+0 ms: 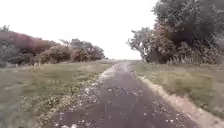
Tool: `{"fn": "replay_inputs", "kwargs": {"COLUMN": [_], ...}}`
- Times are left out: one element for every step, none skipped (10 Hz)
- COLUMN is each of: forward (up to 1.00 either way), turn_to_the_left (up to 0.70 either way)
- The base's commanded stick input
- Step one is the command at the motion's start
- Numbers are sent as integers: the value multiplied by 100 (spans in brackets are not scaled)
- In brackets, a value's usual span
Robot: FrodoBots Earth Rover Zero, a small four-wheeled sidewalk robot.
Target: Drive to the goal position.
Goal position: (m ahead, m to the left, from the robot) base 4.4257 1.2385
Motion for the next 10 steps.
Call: {"fn": "replay_inputs", "kwargs": {"forward": [100, 100, 100, 100, 100, 100, 100, 100, 100, 100], "turn_to_the_left": [-19, -28, -33, -21, -12, -6, 0, 0, 0, 0]}}
